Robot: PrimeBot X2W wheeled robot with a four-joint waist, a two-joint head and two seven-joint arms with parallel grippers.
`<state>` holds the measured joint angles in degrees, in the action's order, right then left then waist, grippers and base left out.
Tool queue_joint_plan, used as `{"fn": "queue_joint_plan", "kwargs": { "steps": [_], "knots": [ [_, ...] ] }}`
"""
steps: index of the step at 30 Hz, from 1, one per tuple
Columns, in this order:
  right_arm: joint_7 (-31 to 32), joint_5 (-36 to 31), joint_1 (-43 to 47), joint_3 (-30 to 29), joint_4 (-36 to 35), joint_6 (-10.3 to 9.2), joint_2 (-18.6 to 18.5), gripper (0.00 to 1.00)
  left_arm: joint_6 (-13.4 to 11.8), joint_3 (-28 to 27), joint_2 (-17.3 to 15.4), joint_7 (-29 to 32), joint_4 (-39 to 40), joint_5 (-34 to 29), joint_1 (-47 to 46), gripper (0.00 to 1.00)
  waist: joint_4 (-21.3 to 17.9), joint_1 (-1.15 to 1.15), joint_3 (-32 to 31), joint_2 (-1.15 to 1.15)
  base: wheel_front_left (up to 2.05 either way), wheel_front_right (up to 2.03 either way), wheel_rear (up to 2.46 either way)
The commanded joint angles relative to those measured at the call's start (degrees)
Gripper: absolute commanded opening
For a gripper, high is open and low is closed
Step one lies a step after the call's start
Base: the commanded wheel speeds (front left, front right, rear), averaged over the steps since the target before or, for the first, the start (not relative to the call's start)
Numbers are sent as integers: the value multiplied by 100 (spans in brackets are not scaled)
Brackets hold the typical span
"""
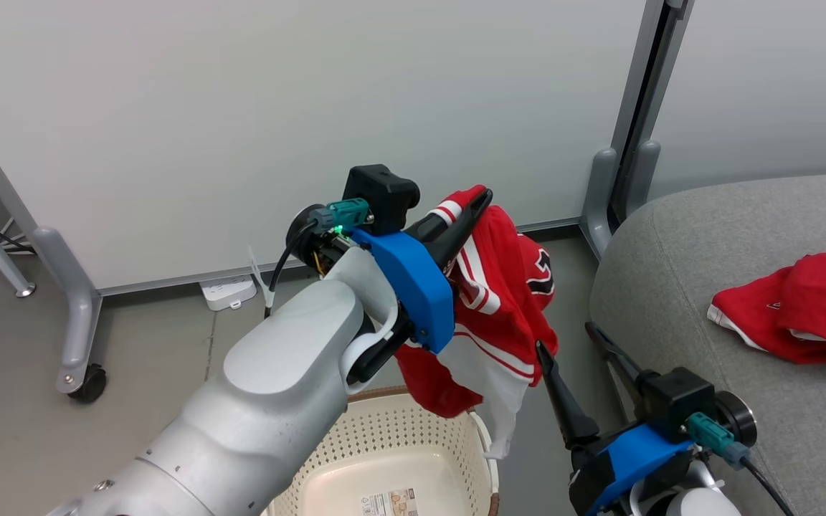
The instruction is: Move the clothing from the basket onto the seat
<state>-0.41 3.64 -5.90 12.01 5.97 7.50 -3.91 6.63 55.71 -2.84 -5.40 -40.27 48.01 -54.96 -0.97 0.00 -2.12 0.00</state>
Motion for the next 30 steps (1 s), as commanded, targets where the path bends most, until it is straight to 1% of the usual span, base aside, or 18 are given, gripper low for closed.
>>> {"fn": "queue_joint_plan", "kwargs": {
  "steps": [1, 11, 22, 26, 30],
  "knots": [
    [21, 22, -6, 41, 17, -3, -16, 100, -40, 23, -12, -52, -26, 41, -88, 0, -13, 0, 3, 0, 0, 0, 0],
    [26, 104, -85, 325, -56, -2, 6, 100, -128, 312, -10, -247, -255, 330, -46, 0, -139, 0, 96, 0, 0, 0, 0],
    [153, 284, -192, 702, -217, -2, 18, 100, -152, 554, -11, -374, -383, 584, -162, 0, -222, 0, 125, 0, 0, 0, 0],
    [253, 336, -276, 815, -58, -3, -56, 100, -158, 681, -10, -399, -412, 687, -163, 0, -214, 0, 104, 0, 0, 0, 0],
    [450, 342, -522, 910, 353, -2, -92, 100, -161, 789, -11, -428, -400, 791, -174, 0, -188, 0, 63, 0, 0, 0, 0]
  ]
}}
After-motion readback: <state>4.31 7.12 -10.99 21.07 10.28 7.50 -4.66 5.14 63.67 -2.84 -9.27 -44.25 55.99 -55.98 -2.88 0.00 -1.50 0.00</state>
